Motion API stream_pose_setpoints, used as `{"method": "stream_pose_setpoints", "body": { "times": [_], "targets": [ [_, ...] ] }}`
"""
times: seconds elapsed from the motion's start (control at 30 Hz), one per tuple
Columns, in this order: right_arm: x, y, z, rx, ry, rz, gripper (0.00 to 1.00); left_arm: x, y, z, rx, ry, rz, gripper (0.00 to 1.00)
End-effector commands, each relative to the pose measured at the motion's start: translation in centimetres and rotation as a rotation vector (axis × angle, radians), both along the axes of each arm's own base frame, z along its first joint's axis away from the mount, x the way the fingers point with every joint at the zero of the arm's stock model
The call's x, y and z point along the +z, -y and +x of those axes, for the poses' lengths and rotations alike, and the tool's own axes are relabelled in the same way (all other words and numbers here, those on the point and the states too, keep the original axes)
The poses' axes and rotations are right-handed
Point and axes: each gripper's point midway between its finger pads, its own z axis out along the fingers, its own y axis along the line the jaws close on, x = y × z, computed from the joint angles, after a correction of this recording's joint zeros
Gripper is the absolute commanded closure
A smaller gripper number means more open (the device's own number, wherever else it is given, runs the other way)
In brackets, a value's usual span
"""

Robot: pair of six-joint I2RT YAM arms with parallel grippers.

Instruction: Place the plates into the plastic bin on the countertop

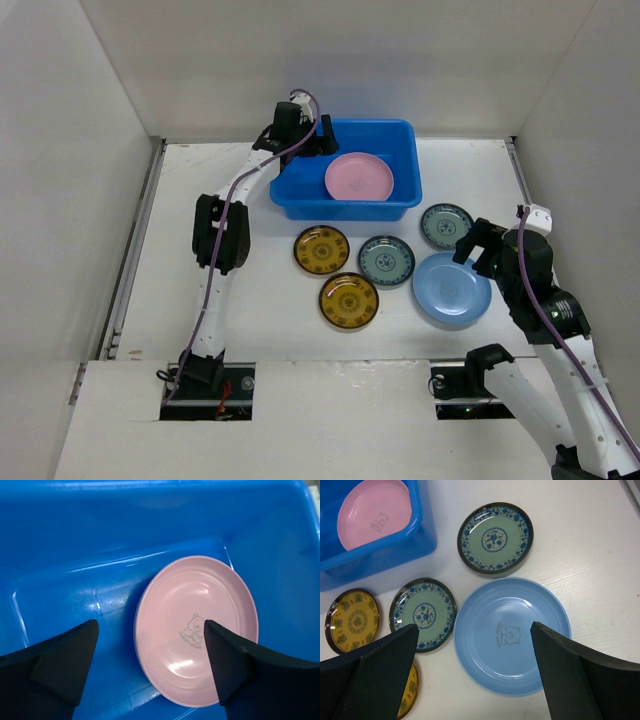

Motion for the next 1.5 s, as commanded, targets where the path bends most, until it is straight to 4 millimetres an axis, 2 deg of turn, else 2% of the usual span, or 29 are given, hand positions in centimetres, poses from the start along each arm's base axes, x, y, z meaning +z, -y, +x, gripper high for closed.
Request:
{"method": "stream_pose_setpoints", "body": {
  "times": [0.0,0.03,0.13,0.2,0.27,0.4,0.57,0.77,0.9,1.07,1.27,1.47],
  "targets": [
    [0.6,-0.2,-0.2,0.018,-0.009,-0.009,0.0,15.3,-0.7,-0.8,0.02,0.291,-0.064,0.1],
    [0.2,-0.5,-0.2,0.032,-0.03,-0.009,0.0,16.9,-1.1,-1.3,0.03,0.313,-0.067,0.0],
    [-0.2,-0.8,-0.1,0.042,-0.06,-0.01,0.0,20.3,-2.7,-3.1,0.077,0.349,-0.065,0.0],
    [-0.4,-0.9,0.0,0.038,-0.067,0.0,0.0,21.4,-3.8,-4.9,0.122,0.355,-0.046,0.0],
    [-0.8,-0.6,0.2,0.014,-0.084,0.011,0.0,21.4,-4.8,-7.0,0.167,0.344,-0.02,0.0],
    [-3.4,-0.1,0.3,-0.042,-0.13,0.009,0.0,19.0,-6.6,-11.8,0.235,0.284,0.041,0.0],
    [-6.1,-0.2,-0.2,-0.096,-0.155,0.076,0.0,13.8,-10.5,-18.0,0.363,0.161,0.17,0.0],
    [-8.0,1.6,-0.6,-0.262,-0.183,0.15,0.0,9.2,-15.6,-23.2,0.502,0.033,0.199,0.0],
    [-10.0,2.8,-0.5,-0.389,-0.23,0.247,0.0,6.3,-18.8,-25.4,0.589,-0.048,0.18,0.0],
    [-13.8,2.3,-1.5,-0.543,-0.348,0.498,0.06,4.2,-20.3,-27.6,0.611,-0.104,0.193,0.0],
    [-16.0,2.7,-2.7,-0.721,-0.401,0.564,0.09,3.7,-21.4,-29.1,0.65,-0.106,0.11,0.0],
    [-17.8,0.8,-4.6,-0.769,-0.527,0.59,0.09,4.2,-21.1,-30.0,0.647,-0.111,0.049,0.0]
  ]
}}
